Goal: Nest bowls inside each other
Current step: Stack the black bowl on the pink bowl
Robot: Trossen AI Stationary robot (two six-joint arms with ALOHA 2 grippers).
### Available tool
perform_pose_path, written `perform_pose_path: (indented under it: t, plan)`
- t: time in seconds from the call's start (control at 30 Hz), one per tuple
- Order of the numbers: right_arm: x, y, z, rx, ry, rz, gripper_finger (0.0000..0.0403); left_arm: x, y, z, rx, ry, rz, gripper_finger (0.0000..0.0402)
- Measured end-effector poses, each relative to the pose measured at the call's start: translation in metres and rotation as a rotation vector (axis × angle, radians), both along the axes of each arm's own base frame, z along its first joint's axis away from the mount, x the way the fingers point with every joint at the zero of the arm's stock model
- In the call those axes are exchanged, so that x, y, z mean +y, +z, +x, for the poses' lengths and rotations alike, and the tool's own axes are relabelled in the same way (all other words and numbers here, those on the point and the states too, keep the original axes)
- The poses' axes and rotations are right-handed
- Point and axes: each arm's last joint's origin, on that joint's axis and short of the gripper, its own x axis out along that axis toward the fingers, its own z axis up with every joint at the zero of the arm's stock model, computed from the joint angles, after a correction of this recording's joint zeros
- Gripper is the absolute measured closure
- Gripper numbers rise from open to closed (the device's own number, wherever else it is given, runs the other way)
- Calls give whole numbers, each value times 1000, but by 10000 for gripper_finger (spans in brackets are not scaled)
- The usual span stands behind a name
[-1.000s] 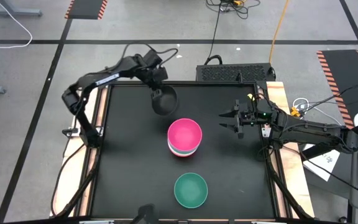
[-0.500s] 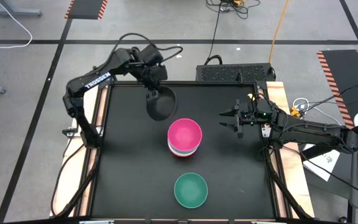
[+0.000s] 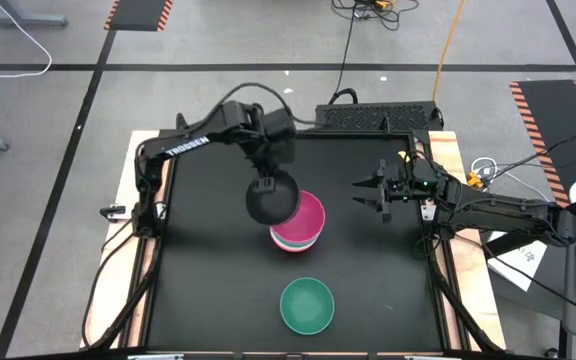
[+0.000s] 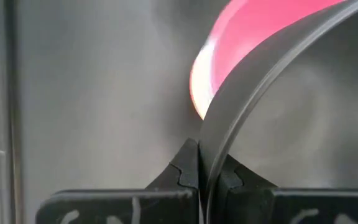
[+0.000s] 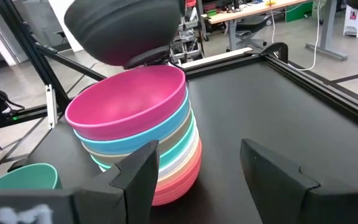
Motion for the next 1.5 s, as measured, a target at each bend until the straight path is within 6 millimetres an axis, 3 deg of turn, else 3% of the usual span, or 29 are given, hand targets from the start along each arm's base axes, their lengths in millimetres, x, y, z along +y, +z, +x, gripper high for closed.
perform_pose_path:
  t: [0.27, 0.53, 1.07, 1.3, 1.5]
  plan:
    - [0, -1, 0, 6, 2, -5, 188, -16, 3, 7, -17, -35, -4, 399]
    - [0, 1, 0, -14, 0, -13, 188, 3, 4, 12, -101, -6, -46, 399]
    - [-3, -8, 7, 52, 4, -14, 188, -20, -24, 45, -26, -67, -109, 399]
    - [-3, -9, 8, 59, 7, -13, 188, -14, -32, 45, 37, -24, -91, 399]
    - [-3, -10, 8, 60, 8, -12, 188, -15, -54, 53, 137, -36, -99, 399]
